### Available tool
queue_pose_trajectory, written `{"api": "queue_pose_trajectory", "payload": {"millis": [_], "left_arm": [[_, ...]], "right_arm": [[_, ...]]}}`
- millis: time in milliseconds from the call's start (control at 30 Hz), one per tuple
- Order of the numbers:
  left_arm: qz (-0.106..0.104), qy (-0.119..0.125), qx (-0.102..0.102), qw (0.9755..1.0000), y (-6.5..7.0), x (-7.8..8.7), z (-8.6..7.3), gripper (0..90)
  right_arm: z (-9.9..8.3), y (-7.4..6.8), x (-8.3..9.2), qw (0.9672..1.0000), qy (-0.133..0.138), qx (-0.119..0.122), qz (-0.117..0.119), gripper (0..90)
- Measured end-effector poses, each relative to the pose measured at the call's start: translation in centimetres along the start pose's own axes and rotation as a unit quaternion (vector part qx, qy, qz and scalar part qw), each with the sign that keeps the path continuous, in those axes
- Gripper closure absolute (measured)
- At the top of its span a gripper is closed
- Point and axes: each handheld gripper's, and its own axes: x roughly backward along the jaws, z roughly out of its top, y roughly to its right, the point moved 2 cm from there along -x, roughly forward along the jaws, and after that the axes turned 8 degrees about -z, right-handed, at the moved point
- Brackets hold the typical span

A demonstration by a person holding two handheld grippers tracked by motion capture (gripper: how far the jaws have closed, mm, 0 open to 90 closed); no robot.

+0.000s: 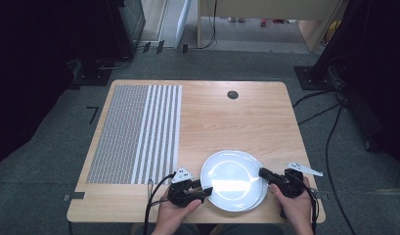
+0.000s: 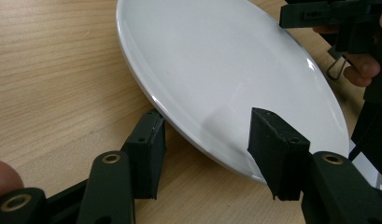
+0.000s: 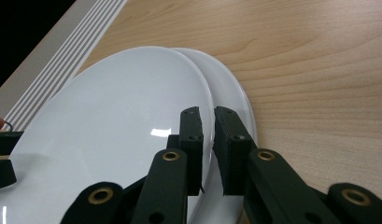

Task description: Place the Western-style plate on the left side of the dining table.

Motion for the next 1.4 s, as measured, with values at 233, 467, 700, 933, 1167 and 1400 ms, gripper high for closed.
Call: {"api": "queue_pose_trajectory", "payload": {"millis": [233, 467, 700, 933, 1167, 1400], "left_arm": [[-0.004, -0.003, 0.002, 1.0000, 0.0, -0.1, -0.1, 47.2], [-0.004, -0.003, 0.006, 1.0000, -0.1, 0.0, -0.1, 46.8], [-0.009, -0.003, 0.008, 0.9999, -0.2, 0.0, -0.1, 46.6], [-0.008, 0.008, 0.019, 0.9998, -0.9, 1.0, 0.2, 52.2], [-0.019, 0.005, 0.025, 0.9995, -1.3, 1.4, 0.2, 61.7], [-0.029, 0.005, 0.038, 0.9988, -1.6, 1.5, 0.1, 63.6]], "right_arm": [[-0.2, -0.3, -0.4, 0.9999, -0.010, 0.008, -0.005, 82.7], [-0.2, -0.3, -0.3, 0.9999, -0.009, -0.001, 0.004, 83.2], [-0.2, -0.3, -0.4, 0.9997, -0.015, -0.009, 0.017, 83.2], [-0.3, -0.2, -0.6, 0.9995, -0.017, -0.016, 0.021, 82.7], [-0.6, -0.2, -1.4, 0.9991, -0.021, -0.025, 0.027, 79.7], [-0.7, 0.0, -1.5, 0.9964, -0.026, -0.070, 0.041, 82.4]]}}
